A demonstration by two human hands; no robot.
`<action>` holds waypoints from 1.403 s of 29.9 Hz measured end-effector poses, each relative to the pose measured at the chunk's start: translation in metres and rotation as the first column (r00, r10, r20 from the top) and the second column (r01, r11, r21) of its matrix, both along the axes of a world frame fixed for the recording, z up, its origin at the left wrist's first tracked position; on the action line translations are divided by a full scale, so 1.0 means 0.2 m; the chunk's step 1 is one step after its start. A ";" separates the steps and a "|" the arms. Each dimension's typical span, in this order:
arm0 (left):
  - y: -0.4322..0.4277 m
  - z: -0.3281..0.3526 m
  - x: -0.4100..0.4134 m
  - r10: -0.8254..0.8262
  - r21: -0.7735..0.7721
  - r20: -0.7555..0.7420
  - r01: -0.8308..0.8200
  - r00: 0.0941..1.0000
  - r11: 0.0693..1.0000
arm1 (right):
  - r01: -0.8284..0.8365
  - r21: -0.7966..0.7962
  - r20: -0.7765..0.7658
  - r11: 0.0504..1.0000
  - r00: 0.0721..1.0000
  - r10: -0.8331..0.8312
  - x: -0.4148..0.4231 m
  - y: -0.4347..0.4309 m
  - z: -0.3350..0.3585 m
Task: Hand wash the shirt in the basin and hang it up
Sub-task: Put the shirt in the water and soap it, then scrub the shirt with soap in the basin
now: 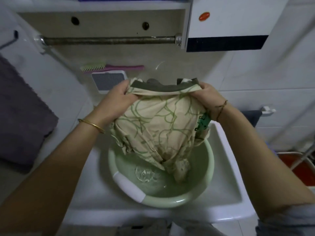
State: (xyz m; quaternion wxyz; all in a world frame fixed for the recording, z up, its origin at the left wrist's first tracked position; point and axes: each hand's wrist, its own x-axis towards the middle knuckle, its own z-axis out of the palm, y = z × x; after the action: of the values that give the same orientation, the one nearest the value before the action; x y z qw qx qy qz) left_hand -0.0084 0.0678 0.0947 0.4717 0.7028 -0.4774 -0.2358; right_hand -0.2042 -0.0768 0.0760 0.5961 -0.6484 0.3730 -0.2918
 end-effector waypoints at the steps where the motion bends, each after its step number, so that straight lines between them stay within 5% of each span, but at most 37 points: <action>1: 0.00 0.02 0.00 -0.016 0.009 0.012 0.016 1.000 1.000 | -0.021 0.009 -0.013 1.000 1.000 0.021 0.00 0.00 0.01; 6: 0.01 -0.09 0.05 -0.100 0.319 0.382 -0.030 0.919 0.947 | -0.171 -0.049 -0.242 0.984 0.958 0.154 -0.05 0.04 -0.06; 10: 0.01 -0.27 0.07 -0.190 0.589 0.366 -0.068 0.911 0.806 | -0.224 0.123 -0.265 0.967 0.931 0.249 -0.06 0.10 -0.24; 13: 0.03 -0.33 0.03 -0.125 0.563 -0.096 0.157 0.988 0.811 | -0.235 0.258 -0.199 0.937 0.936 0.290 -0.04 0.11 -0.38; 16: 0.04 -0.40 0.02 -0.016 0.366 -0.600 0.293 0.800 0.883 | -0.295 0.374 -0.076 0.879 0.935 0.346 -0.01 0.14 -0.43; 19: 0.03 -0.45 0.02 0.035 0.275 -0.813 0.330 0.581 0.903 | -0.329 0.423 -0.142 0.844 0.896 0.421 0.01 0.15 -0.49; 22: 0.00 -0.48 -0.02 0.040 0.210 -0.900 0.352 0.434 0.912 | -0.191 0.386 -0.226 0.902 0.929 0.294 0.04 0.15 -0.56; 26: -0.03 -0.56 -0.07 0.095 0.335 -0.842 0.378 0.531 0.863 | -0.076 0.091 -0.457 0.993 0.883 0.110 0.06 0.09 -0.62; 29: -0.07 -0.64 -0.12 0.156 0.427 -0.747 0.287 0.646 0.857 | -0.465 0.114 -0.741 0.878 0.549 0.387 0.04 0.04 -0.64; 31: -0.11 -0.67 -0.16 0.189 0.432 -0.696 0.193 0.693 0.881 | -0.569 0.114 -0.825 0.815 0.402 0.396 0.04 0.00 -0.63; 36: -0.19 -0.71 -0.18 0.224 0.450 -0.612 0.101 0.759 0.887 | -0.339 -0.333 -0.729 0.880 0.685 -0.012 0.05 -0.19 -0.62; 42: -0.25 -0.72 -0.21 0.195 0.450 -0.609 0.132 0.769 0.883 | -0.194 -0.472 -0.776 0.860 0.554 -0.301 0.07 -0.56 -0.70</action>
State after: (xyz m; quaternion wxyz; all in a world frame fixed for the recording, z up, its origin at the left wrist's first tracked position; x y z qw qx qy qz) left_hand -0.0498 0.0181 -0.0488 0.4259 0.6808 -0.2048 -0.5597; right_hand -0.1899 -0.1879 -0.0646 0.1463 -0.8278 0.5385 -0.0572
